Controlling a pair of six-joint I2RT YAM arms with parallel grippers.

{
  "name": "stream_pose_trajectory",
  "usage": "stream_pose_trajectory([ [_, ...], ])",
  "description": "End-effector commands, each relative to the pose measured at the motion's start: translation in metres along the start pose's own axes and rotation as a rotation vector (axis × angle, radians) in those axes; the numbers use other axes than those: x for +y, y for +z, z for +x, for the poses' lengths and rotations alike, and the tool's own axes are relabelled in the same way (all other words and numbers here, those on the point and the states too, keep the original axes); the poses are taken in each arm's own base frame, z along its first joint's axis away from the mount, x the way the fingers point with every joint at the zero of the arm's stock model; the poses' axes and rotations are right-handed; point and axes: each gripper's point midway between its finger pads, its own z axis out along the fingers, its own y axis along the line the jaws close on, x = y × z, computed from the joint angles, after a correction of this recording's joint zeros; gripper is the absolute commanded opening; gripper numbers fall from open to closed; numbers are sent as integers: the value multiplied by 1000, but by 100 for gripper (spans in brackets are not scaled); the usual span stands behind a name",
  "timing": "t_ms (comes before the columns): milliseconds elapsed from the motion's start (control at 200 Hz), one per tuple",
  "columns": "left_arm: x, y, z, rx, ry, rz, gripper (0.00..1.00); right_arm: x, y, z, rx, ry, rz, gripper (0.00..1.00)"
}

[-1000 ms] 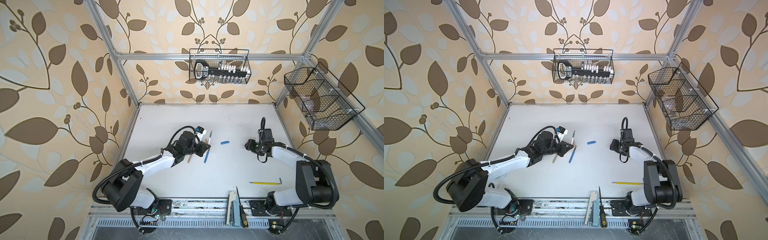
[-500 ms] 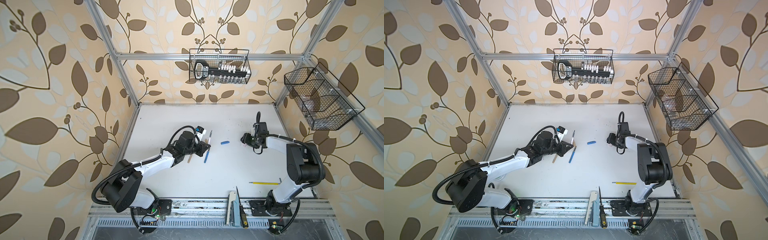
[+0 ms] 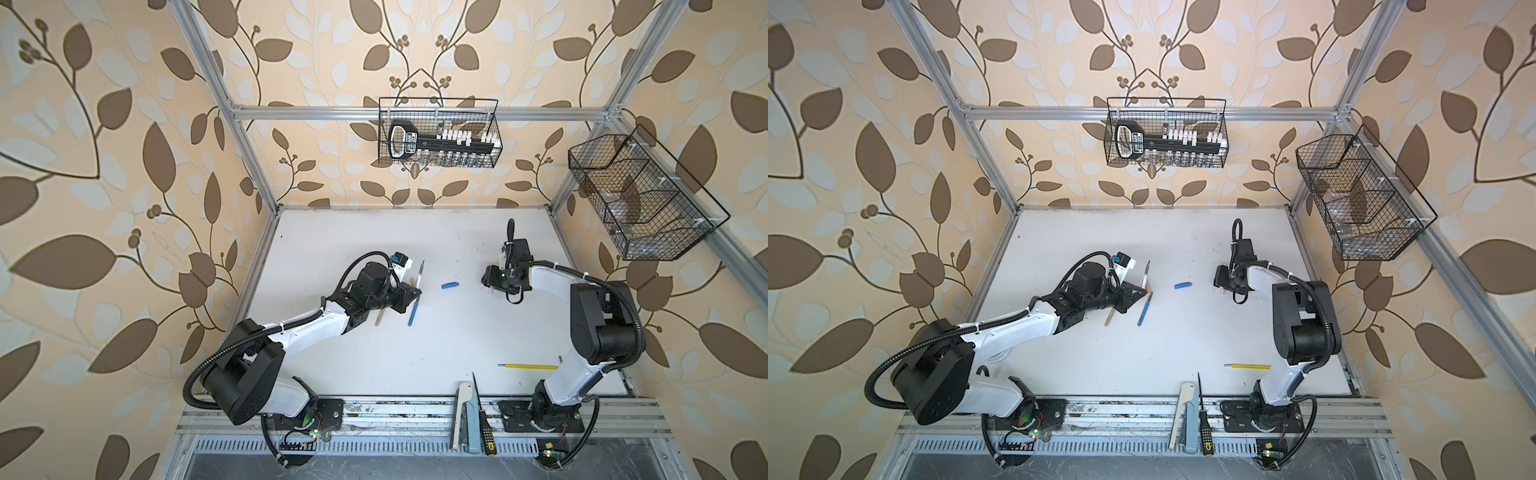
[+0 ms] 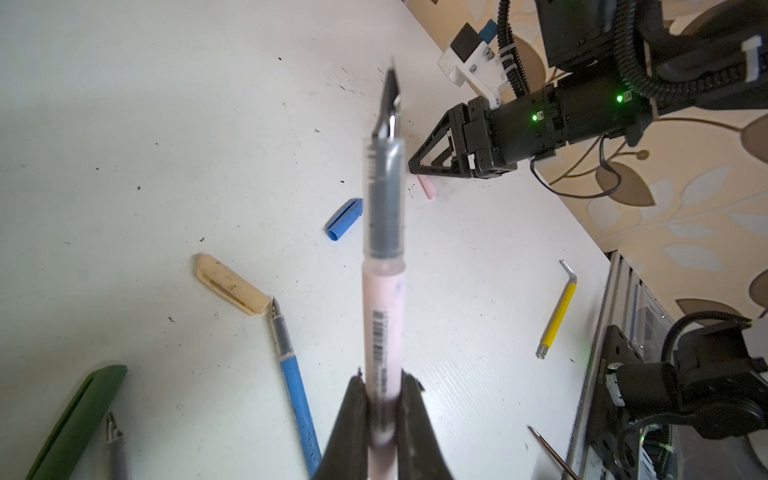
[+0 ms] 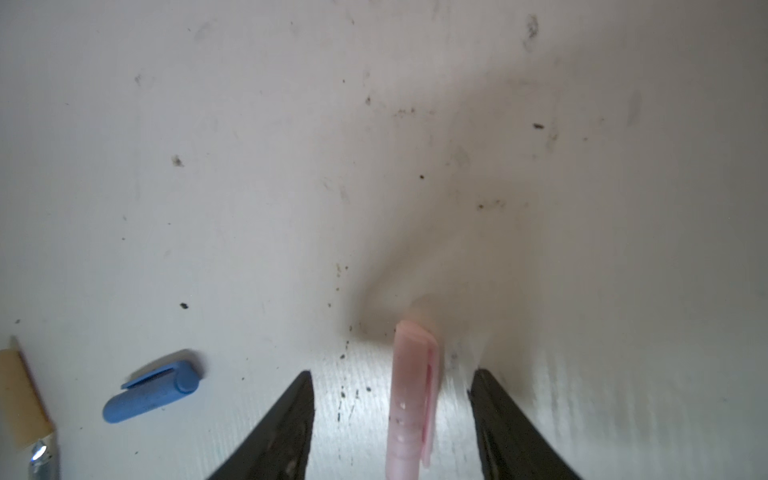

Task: Insert the pens into the pen caps
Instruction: 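Grasp the pink cap with the right gripper and lift it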

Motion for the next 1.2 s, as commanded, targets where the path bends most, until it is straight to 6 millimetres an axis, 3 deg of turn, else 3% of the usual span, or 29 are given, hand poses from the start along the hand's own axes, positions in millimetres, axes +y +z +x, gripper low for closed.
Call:
stream_pose_trajectory([
  [0, -9, -5, -4, -19, 30, 26, 0, -13, 1, 10, 71, -72, 109, 60],
  [500, -10, -5, -4, -19, 26, 30, 0, -6, 21, 20, 165, -141, 166, 46],
  [810, -10, -4, -4, -17, 25, 34, 0, -5, 25, 28, 186, -144, 149, 31],
  [1195, -12, -4, -4, -17, 27, 38, 0, 3, 22, 26, 168, -155, 128, 22],
])
